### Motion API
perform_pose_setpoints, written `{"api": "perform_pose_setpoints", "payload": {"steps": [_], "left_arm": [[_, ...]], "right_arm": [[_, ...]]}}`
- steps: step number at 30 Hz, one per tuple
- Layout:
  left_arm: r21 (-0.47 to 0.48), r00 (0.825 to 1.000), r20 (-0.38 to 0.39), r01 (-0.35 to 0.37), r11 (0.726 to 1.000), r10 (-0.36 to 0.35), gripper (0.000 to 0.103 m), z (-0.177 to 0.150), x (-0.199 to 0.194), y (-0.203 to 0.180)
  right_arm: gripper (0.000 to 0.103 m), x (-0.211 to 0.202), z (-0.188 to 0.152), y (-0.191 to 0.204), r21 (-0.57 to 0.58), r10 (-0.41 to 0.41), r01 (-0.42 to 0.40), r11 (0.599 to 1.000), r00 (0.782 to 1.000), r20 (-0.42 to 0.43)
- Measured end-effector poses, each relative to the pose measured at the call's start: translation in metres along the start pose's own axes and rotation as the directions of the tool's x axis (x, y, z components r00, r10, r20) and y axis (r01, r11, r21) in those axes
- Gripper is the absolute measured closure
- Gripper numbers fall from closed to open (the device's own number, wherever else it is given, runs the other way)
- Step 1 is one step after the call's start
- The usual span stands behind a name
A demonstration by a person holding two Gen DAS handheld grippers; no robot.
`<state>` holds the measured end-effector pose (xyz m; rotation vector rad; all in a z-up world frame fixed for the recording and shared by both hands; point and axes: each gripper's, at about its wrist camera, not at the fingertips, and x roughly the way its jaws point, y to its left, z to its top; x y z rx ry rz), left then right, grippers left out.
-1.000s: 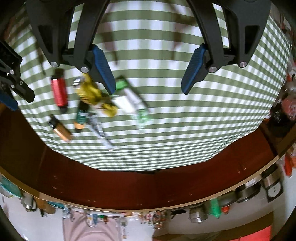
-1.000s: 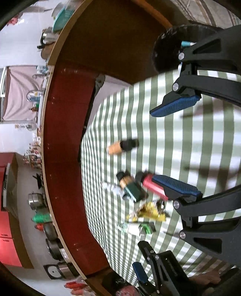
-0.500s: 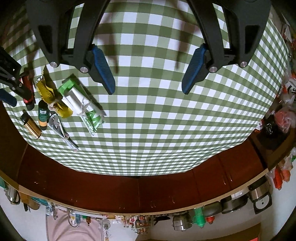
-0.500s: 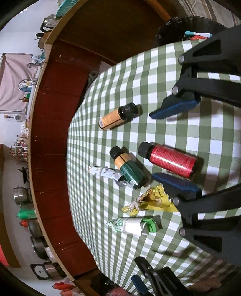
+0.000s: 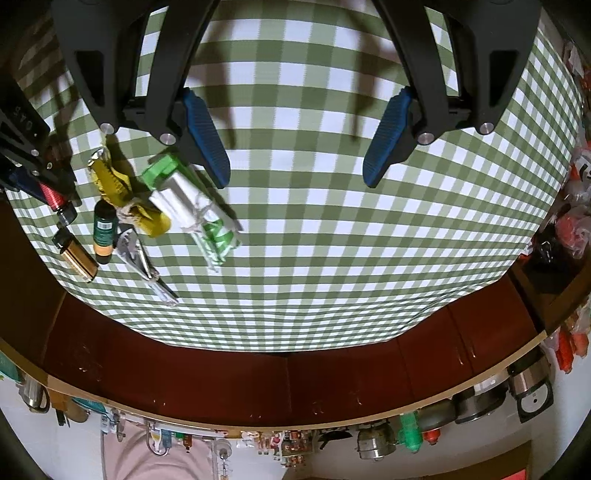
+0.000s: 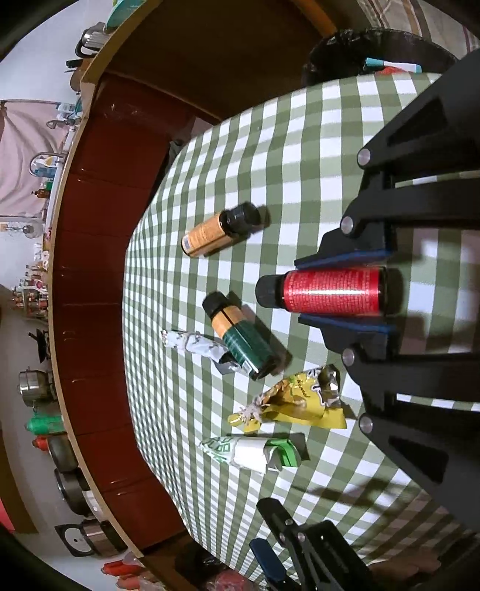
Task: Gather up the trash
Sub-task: 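Grasp the green-white wrapped packet with the left tool while the right tool holds the bottle, then carry the bottle and packet over the black bin and open both tools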
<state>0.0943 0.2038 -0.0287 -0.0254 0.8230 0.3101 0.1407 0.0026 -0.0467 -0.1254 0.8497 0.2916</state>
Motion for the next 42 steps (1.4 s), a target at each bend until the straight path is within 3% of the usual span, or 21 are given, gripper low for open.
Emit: {"api": "perform_pose_setpoints", "payload": {"steps": [19,26,33,42], "left_arm": [[0.019,1.000,0.008,0.030,0.999,-0.030,0.030,0.013,-0.003,-0.045],[0.022,1.000,-0.003,0.018,1.000,-0.018,0.030,0.022,0.014,-0.054],[0.033,0.997,-0.037,0.063,0.997,-0.062,0.030,0.025,0.027,-0.056],[0.042,0.986,-0.063,0.160,0.986,-0.157,0.066,0.017,0.027,-0.053]], "right_arm": [[0.078,-0.030,-0.005,-0.070,0.077,-0.088,0.082,0.994,0.993,0.077],[0.078,-0.026,-0.004,-0.076,0.081,-0.085,0.079,0.994,0.994,0.075],[0.078,-0.023,-0.005,-0.076,0.079,-0.077,0.071,0.994,0.995,0.070],[0.078,-0.024,-0.007,-0.075,0.080,-0.072,0.066,0.995,0.995,0.072]]}}
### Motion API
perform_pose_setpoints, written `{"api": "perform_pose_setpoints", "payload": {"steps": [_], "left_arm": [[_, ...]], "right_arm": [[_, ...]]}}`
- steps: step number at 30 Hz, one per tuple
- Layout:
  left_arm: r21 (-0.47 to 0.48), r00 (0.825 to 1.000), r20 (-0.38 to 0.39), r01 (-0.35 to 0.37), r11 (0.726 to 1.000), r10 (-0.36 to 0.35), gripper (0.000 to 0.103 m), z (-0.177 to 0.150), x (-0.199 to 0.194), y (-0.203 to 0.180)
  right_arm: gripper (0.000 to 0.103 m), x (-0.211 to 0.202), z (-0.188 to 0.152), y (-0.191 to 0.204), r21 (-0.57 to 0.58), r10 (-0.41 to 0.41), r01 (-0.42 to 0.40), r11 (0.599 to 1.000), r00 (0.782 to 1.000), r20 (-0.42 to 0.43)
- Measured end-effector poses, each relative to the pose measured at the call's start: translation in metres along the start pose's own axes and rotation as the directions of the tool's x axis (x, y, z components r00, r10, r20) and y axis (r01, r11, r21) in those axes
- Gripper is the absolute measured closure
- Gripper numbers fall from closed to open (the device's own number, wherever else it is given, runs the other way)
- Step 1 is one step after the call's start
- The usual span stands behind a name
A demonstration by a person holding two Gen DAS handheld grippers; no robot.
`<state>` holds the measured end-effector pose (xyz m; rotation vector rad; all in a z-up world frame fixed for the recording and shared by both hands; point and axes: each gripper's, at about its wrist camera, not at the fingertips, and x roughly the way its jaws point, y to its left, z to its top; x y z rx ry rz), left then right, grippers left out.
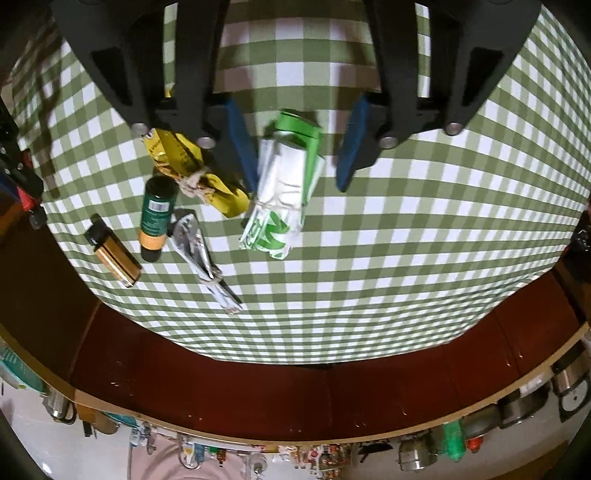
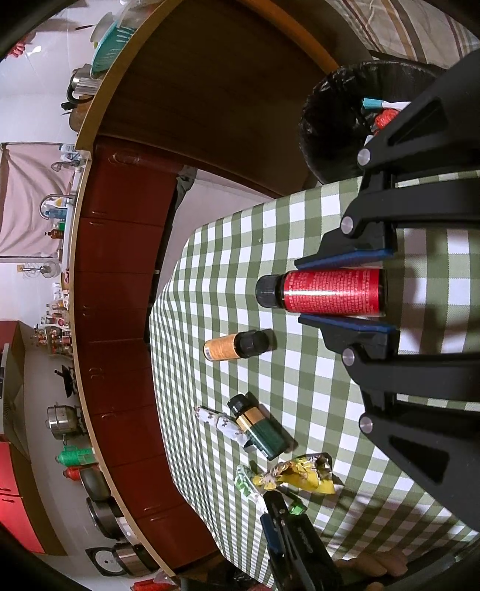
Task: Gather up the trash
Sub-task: 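Carry the bottle and packet over the black bin and open both tools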
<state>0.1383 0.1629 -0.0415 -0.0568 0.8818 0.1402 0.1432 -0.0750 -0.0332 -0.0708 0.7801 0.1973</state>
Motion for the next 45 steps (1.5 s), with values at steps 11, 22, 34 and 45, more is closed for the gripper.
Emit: {"api": "perform_pose_setpoints", "payload": {"steps": [11,22,34,45], "left_arm": [[0.026,0.999,0.052,0.012,1.000,-0.014,0.072,-0.008,-0.020,-0.002],[0.063,0.989,0.146,0.029,0.998,-0.038,0.072,-0.013,-0.060,-0.031],[0.175,0.965,0.182,0.156,0.972,-0.188,0.072,-0.015,-0.072,-0.125],[0.295,0.945,0.158,0.233,0.927,-0.288,0.072,-0.025,-0.064,-0.215]], "right_arm": [[0.078,-0.008,-0.007,0.000,0.000,0.006,-0.006,1.000,1.000,0.017],[0.078,-0.035,-0.016,-0.025,0.023,-0.033,0.031,0.999,0.997,0.069],[0.078,-0.067,-0.032,-0.087,0.097,-0.150,0.140,0.985,0.983,0.102],[0.078,-0.078,-0.051,-0.143,0.175,-0.251,0.232,0.957,0.964,0.091]]}}
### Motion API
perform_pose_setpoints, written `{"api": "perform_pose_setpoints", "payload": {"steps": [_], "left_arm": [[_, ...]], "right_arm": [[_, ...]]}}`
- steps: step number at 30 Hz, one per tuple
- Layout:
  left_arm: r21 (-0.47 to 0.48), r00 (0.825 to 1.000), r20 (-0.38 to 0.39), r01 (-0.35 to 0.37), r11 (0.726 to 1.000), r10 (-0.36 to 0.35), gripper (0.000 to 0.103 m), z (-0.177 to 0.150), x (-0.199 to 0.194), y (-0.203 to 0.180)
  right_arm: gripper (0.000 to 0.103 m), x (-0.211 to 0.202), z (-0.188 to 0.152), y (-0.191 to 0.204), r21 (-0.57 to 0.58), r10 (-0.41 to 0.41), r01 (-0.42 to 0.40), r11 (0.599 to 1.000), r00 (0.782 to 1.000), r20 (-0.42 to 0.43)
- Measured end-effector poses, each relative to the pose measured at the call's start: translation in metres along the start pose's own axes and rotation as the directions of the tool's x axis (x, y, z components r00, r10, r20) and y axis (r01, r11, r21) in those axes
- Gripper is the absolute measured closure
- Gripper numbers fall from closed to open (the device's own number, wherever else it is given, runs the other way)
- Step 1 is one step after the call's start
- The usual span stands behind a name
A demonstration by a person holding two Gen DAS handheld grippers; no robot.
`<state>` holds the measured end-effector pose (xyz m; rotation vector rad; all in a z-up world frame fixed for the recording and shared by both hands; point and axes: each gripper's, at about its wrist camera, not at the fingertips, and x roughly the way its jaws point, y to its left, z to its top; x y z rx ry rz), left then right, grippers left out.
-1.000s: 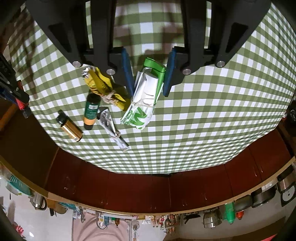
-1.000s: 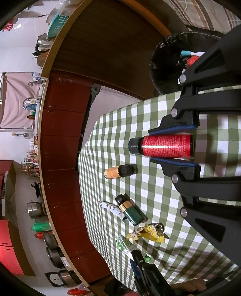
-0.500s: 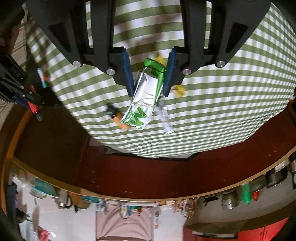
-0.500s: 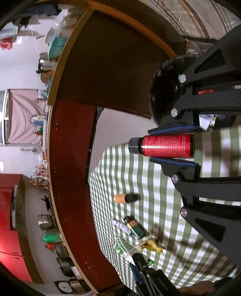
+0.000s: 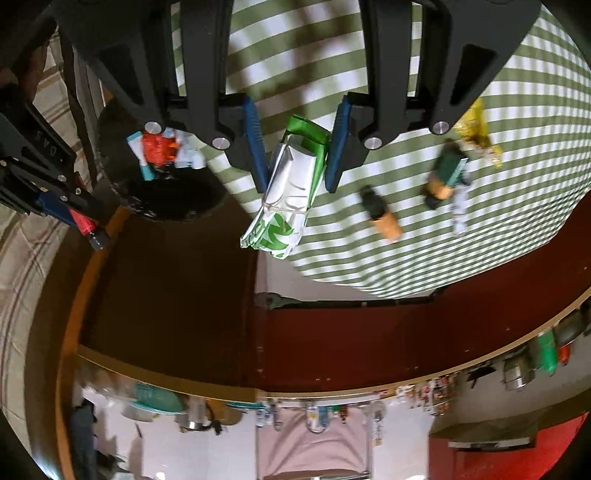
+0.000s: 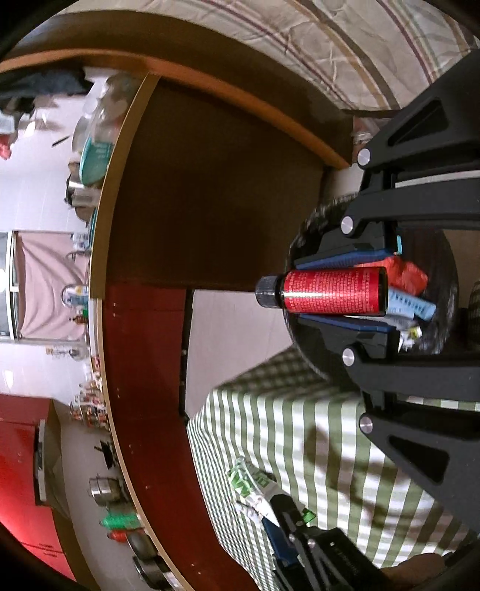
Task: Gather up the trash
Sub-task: 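Carry the bottle and packet over the black bin and open both tools, then move both open tools back over the table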
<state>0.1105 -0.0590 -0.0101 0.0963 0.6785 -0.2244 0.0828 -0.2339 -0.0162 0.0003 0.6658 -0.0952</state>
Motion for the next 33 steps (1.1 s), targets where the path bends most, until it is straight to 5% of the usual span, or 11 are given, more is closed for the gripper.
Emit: {"api": "perform_pose_setpoints", "payload": {"steps": [22,25,33], "left_arm": [[0.087,0.998,-0.047,0.043,0.995,-0.039,0.069,0.011,0.049,-0.081],[0.095,0.998,-0.054,0.048,0.994,-0.043,0.051,0.011,0.051,-0.085],[0.077,0.997,-0.056,0.048,0.996,-0.044,0.049,0.012,0.050,-0.084]], "right_arm": [[0.074,0.022,-0.007,-0.035,0.067,0.023,-0.023,0.997,1.000,-0.010],[0.067,0.023,-0.006,-0.038,0.075,0.020,-0.019,0.997,1.000,-0.005],[0.066,0.020,-0.004,-0.041,0.091,0.014,-0.014,0.996,1.000,0.003]]}}
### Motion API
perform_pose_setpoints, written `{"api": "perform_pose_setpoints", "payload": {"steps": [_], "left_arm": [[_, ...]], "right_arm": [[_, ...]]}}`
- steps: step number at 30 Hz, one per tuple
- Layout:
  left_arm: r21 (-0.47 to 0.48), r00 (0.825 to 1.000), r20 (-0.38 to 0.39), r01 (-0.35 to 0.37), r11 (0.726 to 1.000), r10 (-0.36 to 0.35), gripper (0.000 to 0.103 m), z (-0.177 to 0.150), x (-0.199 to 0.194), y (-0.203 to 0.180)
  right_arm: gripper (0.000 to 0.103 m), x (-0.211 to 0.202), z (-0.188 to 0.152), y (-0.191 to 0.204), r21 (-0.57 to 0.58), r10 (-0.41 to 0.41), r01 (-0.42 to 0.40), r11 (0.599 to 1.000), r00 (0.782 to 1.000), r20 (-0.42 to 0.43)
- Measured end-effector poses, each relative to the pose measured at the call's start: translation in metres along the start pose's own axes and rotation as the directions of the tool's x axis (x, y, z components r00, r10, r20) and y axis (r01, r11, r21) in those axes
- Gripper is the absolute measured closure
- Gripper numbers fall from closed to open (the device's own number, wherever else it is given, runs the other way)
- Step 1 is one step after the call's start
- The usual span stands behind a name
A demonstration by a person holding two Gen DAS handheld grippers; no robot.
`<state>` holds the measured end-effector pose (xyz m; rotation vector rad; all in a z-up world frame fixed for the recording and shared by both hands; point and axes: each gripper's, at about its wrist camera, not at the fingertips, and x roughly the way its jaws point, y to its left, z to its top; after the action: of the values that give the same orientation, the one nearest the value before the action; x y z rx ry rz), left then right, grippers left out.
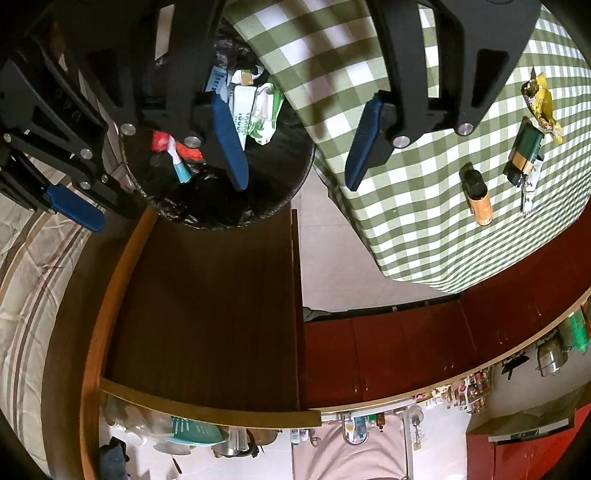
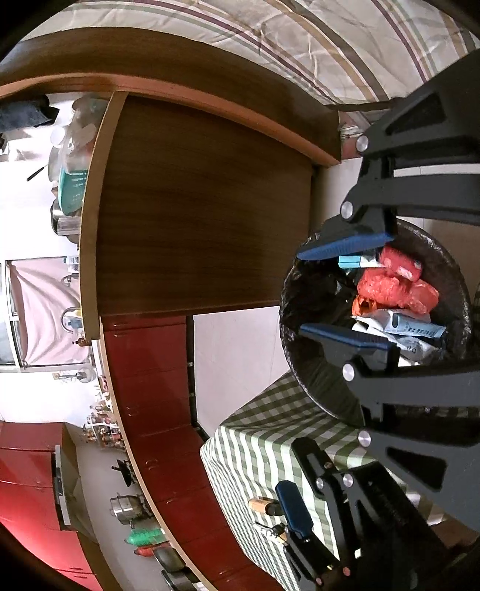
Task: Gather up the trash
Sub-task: 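Move both open tools back over the table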
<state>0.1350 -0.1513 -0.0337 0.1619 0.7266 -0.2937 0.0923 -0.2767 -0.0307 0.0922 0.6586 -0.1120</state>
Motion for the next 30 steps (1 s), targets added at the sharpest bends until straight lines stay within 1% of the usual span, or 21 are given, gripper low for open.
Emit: {"api": "perform_pose_setpoints", "payload": {"steps": [5,8,10,15,19,22,26,30], "left_arm": [[-0.012,1.000,0.010,-0.011,1.000,0.011,0.043,-0.003,-0.012,0.013],[-0.036,1.000,0.001,-0.026,0.999,0.026,0.042,-0.008,-0.021,0.030],[-0.045,0.999,-0.006,-0.047,0.998,0.046,0.041,-0.010,-0.025,0.040],[-0.082,0.991,-0.038,-0.133,0.988,0.130,0.040,-0.023,-0.037,0.082],[-0.126,0.980,-0.065,-0.193,0.973,0.186,0.040,-0.032,-0.044,0.116],[-0.168,0.970,-0.085,-0.239,0.956,0.228,0.040,-0.040,-0.049,0.144],[-0.211,0.956,-0.127,-0.285,0.935,0.263,0.040,-0.048,-0.048,0.172],[-0.244,0.946,-0.143,-0.319,0.916,0.291,0.038,-0.053,-0.048,0.193]], "right_arm": [[0.066,-0.002,0.000,0.008,-0.003,0.019,-0.019,1.000,1.000,-0.003],[0.066,-0.001,0.000,0.023,-0.022,0.052,-0.053,0.998,0.999,-0.013],[0.066,-0.001,0.000,0.035,-0.039,0.070,-0.070,0.997,0.997,-0.015],[0.066,-0.001,0.001,0.070,-0.088,0.124,-0.126,0.988,0.992,-0.024],[0.066,0.000,0.001,0.098,-0.124,0.164,-0.167,0.978,0.986,-0.039],[0.066,0.003,0.002,0.117,-0.145,0.185,-0.191,0.971,0.981,-0.055],[0.066,0.009,0.003,0.133,-0.160,0.201,-0.212,0.964,0.976,-0.079],[0.066,0.012,0.003,0.148,-0.174,0.208,-0.222,0.959,0.974,-0.093]]}}
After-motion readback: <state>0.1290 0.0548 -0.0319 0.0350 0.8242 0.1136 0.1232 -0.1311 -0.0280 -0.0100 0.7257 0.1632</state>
